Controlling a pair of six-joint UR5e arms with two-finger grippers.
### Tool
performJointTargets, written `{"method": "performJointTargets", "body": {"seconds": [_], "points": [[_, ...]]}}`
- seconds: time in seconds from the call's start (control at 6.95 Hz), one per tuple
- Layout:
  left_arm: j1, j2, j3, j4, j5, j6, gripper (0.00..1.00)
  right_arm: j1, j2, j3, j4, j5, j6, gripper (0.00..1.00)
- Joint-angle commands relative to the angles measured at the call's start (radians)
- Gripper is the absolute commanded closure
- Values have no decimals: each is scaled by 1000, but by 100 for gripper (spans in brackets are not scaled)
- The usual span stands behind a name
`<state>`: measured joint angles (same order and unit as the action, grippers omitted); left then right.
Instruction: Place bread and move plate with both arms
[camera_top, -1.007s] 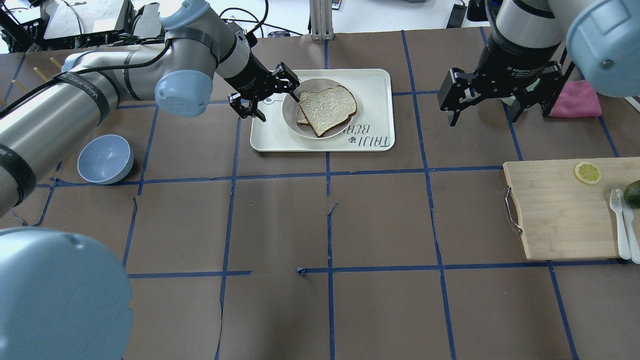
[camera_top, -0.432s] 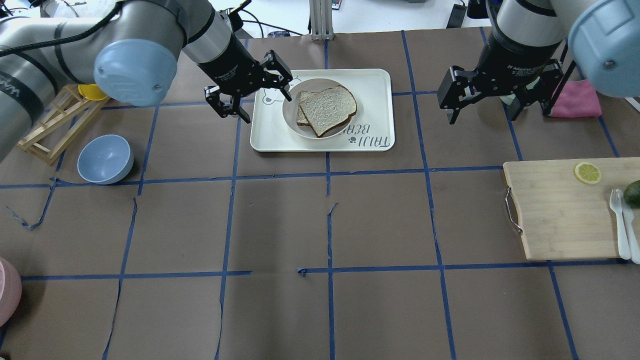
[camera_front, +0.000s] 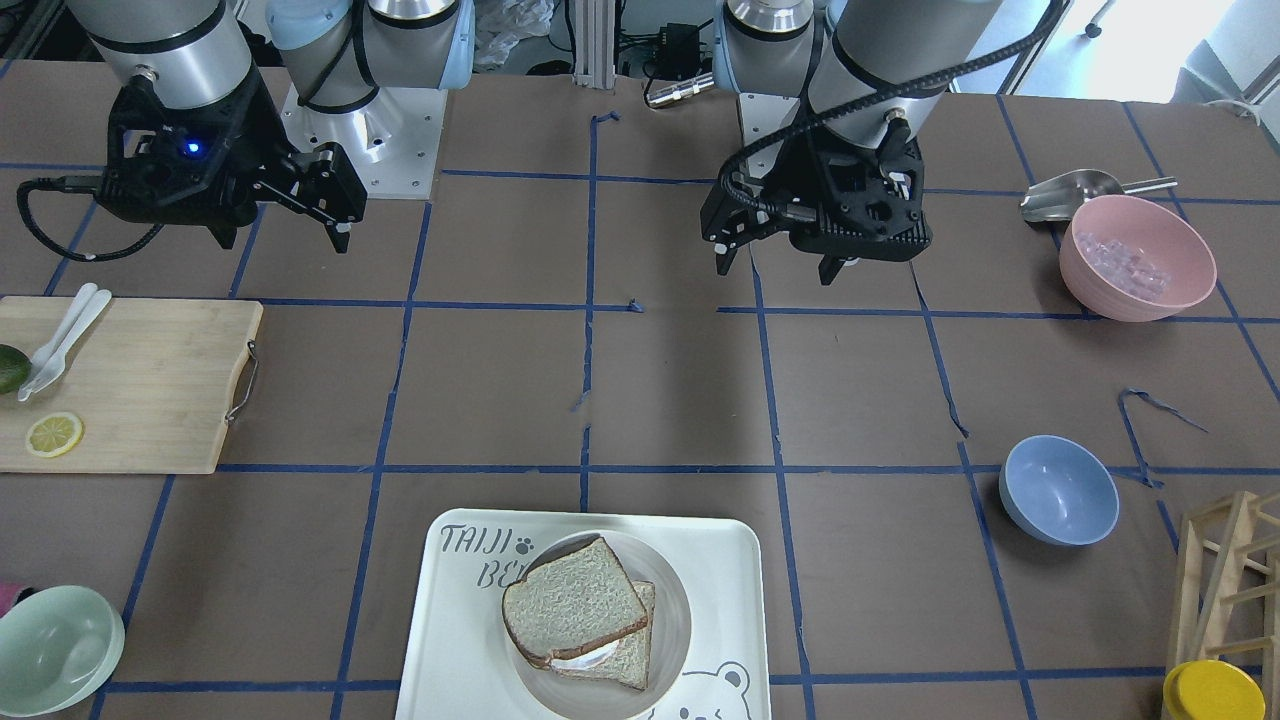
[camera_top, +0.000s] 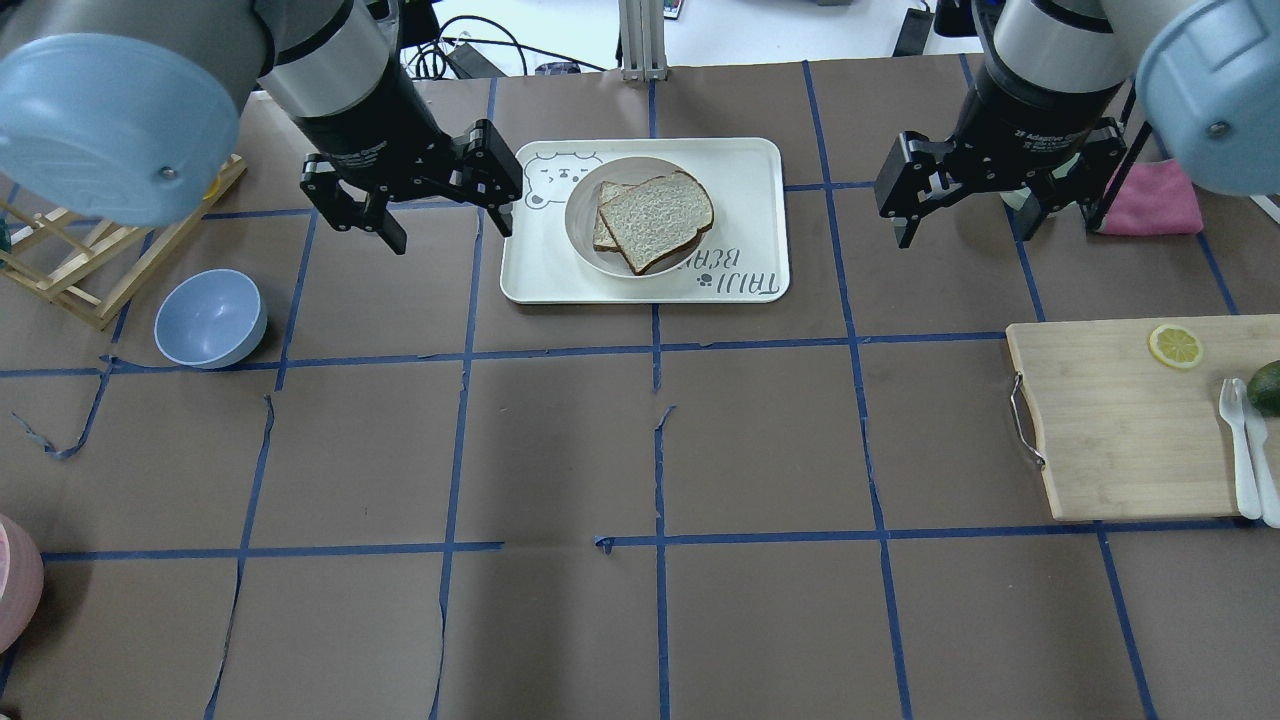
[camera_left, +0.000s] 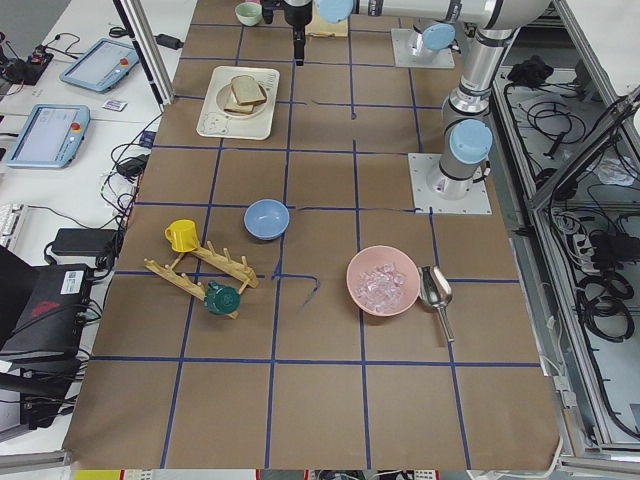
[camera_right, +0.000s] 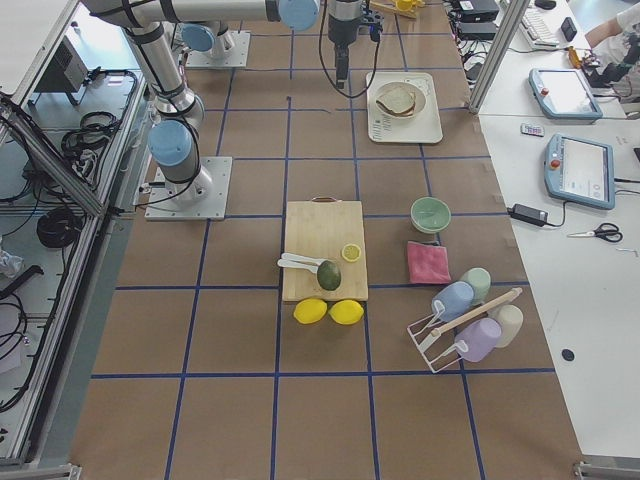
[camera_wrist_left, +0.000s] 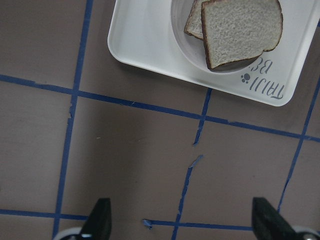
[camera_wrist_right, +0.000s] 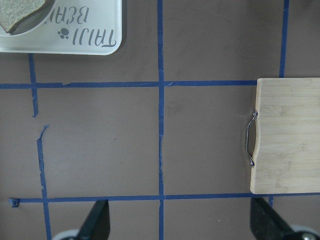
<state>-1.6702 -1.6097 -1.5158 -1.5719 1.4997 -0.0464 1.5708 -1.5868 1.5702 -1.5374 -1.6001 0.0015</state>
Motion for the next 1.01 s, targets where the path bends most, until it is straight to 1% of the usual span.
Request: {"method": "performJointTargets", "body": {"seconds": [0.0,0.43,0.86], "points": [[1,51,14,-34,99,63,0,-2,1,1,0,-1,0,0],[1,66,-4,-31,96,65,0,-2,1,2,-1,-4,2,0],[6,71,0,-4,96,45,0,0,1,2,0,-4,3,0]]}}
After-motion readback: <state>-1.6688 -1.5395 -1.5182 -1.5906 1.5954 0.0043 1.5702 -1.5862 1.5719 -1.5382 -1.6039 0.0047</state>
